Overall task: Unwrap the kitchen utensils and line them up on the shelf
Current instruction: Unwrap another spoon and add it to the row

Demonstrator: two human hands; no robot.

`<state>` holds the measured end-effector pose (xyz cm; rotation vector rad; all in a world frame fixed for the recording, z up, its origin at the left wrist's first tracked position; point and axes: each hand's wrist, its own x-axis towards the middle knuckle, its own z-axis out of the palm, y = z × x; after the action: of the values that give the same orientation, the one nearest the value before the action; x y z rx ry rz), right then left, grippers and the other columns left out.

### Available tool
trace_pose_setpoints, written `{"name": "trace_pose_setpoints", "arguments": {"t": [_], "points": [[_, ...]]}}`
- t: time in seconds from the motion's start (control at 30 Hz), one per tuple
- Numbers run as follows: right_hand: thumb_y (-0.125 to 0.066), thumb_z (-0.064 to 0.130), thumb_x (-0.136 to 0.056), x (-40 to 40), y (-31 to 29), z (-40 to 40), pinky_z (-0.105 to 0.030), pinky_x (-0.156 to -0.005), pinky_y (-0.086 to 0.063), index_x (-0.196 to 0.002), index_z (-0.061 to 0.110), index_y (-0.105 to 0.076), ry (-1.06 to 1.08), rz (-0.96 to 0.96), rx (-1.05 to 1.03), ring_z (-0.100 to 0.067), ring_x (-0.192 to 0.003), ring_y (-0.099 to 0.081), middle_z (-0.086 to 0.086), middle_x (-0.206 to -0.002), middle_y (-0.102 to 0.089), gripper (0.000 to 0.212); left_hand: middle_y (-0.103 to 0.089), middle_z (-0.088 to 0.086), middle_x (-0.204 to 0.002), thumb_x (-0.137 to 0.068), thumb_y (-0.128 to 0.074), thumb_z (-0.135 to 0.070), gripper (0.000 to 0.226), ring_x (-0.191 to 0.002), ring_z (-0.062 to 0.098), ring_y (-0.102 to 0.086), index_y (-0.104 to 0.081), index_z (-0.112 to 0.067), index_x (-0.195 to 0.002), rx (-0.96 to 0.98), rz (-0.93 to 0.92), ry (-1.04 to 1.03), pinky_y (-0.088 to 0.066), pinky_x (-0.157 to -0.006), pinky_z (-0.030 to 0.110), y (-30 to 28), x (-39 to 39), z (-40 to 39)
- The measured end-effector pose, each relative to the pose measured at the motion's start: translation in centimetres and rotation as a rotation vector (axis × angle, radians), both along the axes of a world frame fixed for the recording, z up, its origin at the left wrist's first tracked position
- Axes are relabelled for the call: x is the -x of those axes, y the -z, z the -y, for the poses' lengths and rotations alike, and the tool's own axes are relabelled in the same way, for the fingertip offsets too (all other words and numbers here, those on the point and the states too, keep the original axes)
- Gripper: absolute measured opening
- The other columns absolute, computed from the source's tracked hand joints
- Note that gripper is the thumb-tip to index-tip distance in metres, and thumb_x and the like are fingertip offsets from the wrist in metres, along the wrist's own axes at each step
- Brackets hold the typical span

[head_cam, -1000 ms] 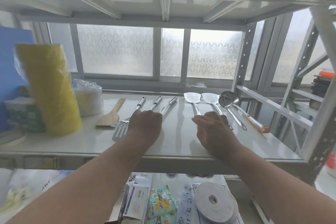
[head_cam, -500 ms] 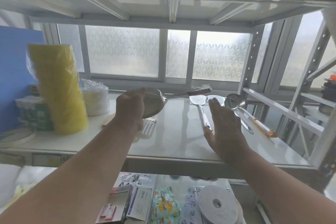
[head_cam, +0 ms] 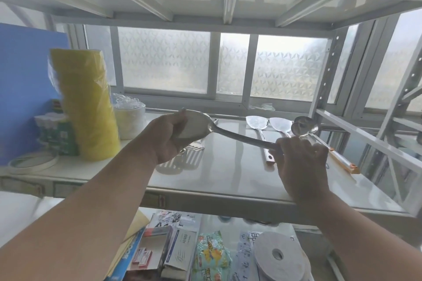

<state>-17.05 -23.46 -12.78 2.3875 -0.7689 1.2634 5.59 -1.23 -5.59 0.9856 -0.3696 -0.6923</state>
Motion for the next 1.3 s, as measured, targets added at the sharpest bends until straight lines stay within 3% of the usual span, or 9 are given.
{"name": "trace_pose_setpoints", "arguments": {"t": [0.23, 0.33, 0.43, 0.57, 0.67, 0.93, 1.03, 1.17, 1.3], "points": [[-0.052, 0.034, -0.100, -0.2, 0.0, -2.9, -0.042, -0.067, -0.048, -0.110, 0.016, -0.060, -0.153, -0.051, -0.116, -0.032, -0.075, -0.065, 0.002, -0.088, -0.066, 0.022, -0.064, 0.032, -0.142, -0.099, -0.051, -0.072, 0.085, -0.133, 0.045, -0.065, -0.059, 0.004, -0.136, 0.187, 0.027, 0.232, -0.050, -0.115, 0.053, -1.1, -0.5, 0.7], [-0.059, 0.026, -0.098, -0.6, -0.2, -4.9, -0.036, -0.055, -0.049, -0.122, 0.017, -0.058, -0.261, 0.012, -0.224, -0.030, -0.072, -0.066, 0.002, -0.094, -0.066, 0.026, -0.064, 0.015, -0.150, -0.093, -0.061, -0.069, 0.081, -0.134, 0.030, -0.067, -0.063, -0.004, -0.140, 0.155, 0.158, 0.185, -0.052, -0.114, 0.044, -0.9, 0.7, 2.6], [-0.057, 0.021, -0.100, -1.6, -0.7, -6.3, -0.031, -0.075, -0.048, -0.132, 0.020, -0.056, -0.418, 0.113, -0.465, -0.021, -0.091, -0.065, 0.002, -0.111, -0.068, 0.033, -0.069, -0.013, -0.131, -0.098, -0.075, -0.026, 0.020, -0.128, 0.010, -0.065, -0.072, -0.029, -0.118, 0.049, 0.395, 0.201, -0.050, -0.116, 0.037, 0.1, 2.4, 4.7], [-0.059, 0.010, -0.094, -2.8, -1.5, -7.1, -0.030, -0.087, -0.047, -0.134, 0.019, -0.057, -0.473, 0.119, -0.615, -0.017, -0.097, -0.062, 0.003, -0.113, -0.066, 0.041, -0.081, -0.007, -0.115, -0.101, -0.068, 0.003, 0.040, -0.114, 0.014, -0.077, -0.070, -0.029, -0.125, -0.111, 0.649, 0.182, -0.057, -0.109, 0.039, 2.2, 4.1, 7.2], [-0.055, 0.005, -0.091, -3.3, -1.8, -7.0, -0.029, -0.089, -0.044, -0.130, 0.018, -0.058, -0.450, 0.101, -0.669, -0.018, -0.100, -0.060, 0.005, -0.108, -0.064, 0.041, -0.080, 0.023, -0.109, -0.101, -0.067, 0.003, 0.024, -0.103, 0.037, -0.080, -0.069, -0.004, -0.125, -0.148, 0.585, 0.134, -0.062, -0.102, 0.045, 3.2, 4.4, 9.2], [-0.047, 0.022, -0.103, -4.8, -0.7, -4.8, -0.031, -0.075, -0.042, -0.111, 0.024, -0.066, -0.440, -0.045, -0.764, -0.016, -0.083, -0.058, 0.005, -0.092, -0.067, 0.020, -0.081, 0.015, -0.084, -0.095, -0.077, -0.001, 0.007, -0.078, 0.027, -0.083, -0.071, 0.000, -0.098, -0.373, 0.511, 0.061, -0.066, -0.091, 0.045, 5.1, 3.0, 12.2], [-0.046, 0.022, -0.098, -5.2, -0.3, -4.6, -0.037, -0.085, -0.047, -0.109, 0.025, -0.067, -0.378, -0.128, -0.807, -0.022, -0.098, -0.061, 0.002, -0.101, -0.069, 0.023, -0.070, 0.014, -0.075, -0.092, -0.081, 0.000, 0.017, -0.066, 0.022, -0.078, -0.064, -0.001, -0.087, -0.430, 0.509, 0.097, -0.069, -0.078, 0.040, 6.4, 2.5, 12.5], [-0.044, 0.029, -0.085, -5.5, -0.4, -4.8, -0.039, -0.098, -0.045, -0.127, 0.030, -0.063, -0.333, -0.206, -0.842, -0.023, -0.113, -0.058, 0.000, -0.116, -0.065, 0.046, -0.065, 0.016, -0.080, -0.090, -0.084, -0.005, 0.019, -0.073, 0.028, -0.078, -0.066, 0.003, -0.085, -0.467, 0.557, 0.086, -0.067, -0.085, 0.055, 7.5, 1.8, 12.9], [-0.051, 0.037, -0.087, -5.5, -0.1, -5.0, -0.036, -0.086, -0.044, -0.112, 0.032, -0.062, -0.325, -0.203, -0.836, -0.019, -0.099, -0.054, 0.006, -0.099, -0.056, 0.027, -0.077, 0.013, -0.084, -0.078, -0.086, -0.022, 0.028, -0.078, 0.033, -0.081, -0.075, -0.001, -0.094, -0.518, 0.620, 0.028, -0.067, -0.083, 0.057, 7.8, 1.7, 13.2]]}}
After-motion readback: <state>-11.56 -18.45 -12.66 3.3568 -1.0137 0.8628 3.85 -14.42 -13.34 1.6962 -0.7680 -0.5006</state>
